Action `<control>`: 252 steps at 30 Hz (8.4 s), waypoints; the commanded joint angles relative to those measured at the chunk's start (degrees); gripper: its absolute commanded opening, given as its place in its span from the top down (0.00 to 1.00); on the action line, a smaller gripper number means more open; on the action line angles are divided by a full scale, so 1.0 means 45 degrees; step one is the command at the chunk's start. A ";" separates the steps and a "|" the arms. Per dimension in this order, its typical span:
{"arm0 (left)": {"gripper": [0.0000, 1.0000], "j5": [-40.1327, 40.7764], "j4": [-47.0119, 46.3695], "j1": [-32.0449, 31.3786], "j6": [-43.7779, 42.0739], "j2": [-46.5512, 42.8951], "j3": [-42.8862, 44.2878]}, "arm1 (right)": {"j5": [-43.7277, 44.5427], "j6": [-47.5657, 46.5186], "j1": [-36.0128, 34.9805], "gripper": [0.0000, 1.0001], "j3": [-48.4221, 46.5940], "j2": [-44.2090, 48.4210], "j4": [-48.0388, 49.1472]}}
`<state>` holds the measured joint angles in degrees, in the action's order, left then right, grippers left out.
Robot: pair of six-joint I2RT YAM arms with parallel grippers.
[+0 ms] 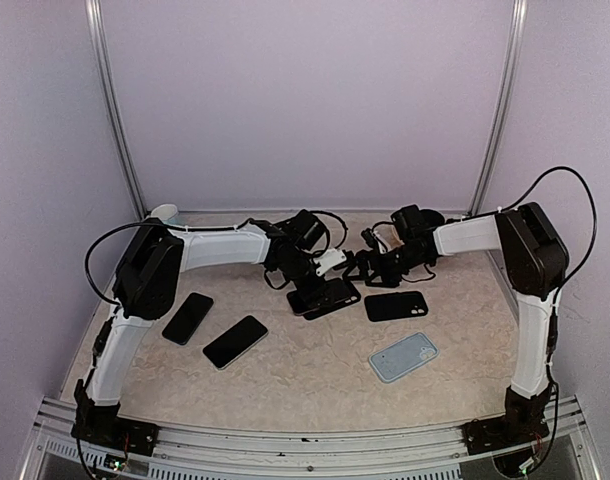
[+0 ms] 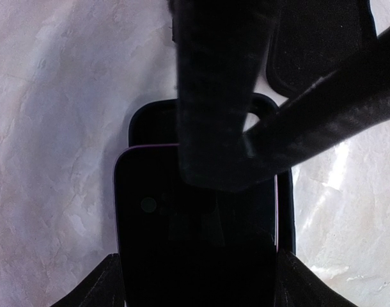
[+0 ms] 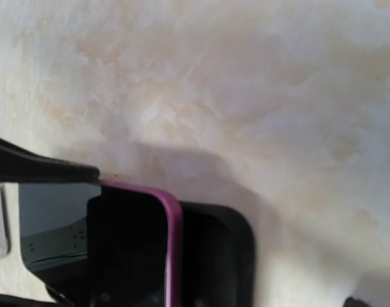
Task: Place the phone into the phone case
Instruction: Move the phone case to the center of the board, then place the phone on the phone case, then pick up the phone from the phone case, then install the phone on the phone case.
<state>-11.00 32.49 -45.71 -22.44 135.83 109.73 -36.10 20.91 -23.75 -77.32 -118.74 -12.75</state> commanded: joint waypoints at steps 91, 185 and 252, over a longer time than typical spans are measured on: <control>0.06 -0.2024 -1.1803 0.1096 1.8819 -0.4768 -1.1510 | 0.0659 -0.0974 -0.1635 0.02 -0.0650 -0.0271 -0.0004; 1.00 -0.1289 -1.6119 0.1213 1.9162 -0.6938 -1.3479 | 0.0484 -0.1111 -0.1003 0.00 -0.0816 0.1018 -0.0960; 1.00 -0.1018 -1.3185 0.0482 2.2467 -0.5533 -1.2314 | 0.1062 0.0445 -0.2455 0.00 0.1663 0.1006 0.0765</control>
<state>-17.54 -28.75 -42.87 76.34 112.57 55.59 -30.39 21.61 -33.08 -70.96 -115.66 -5.82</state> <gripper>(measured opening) 0.059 0.996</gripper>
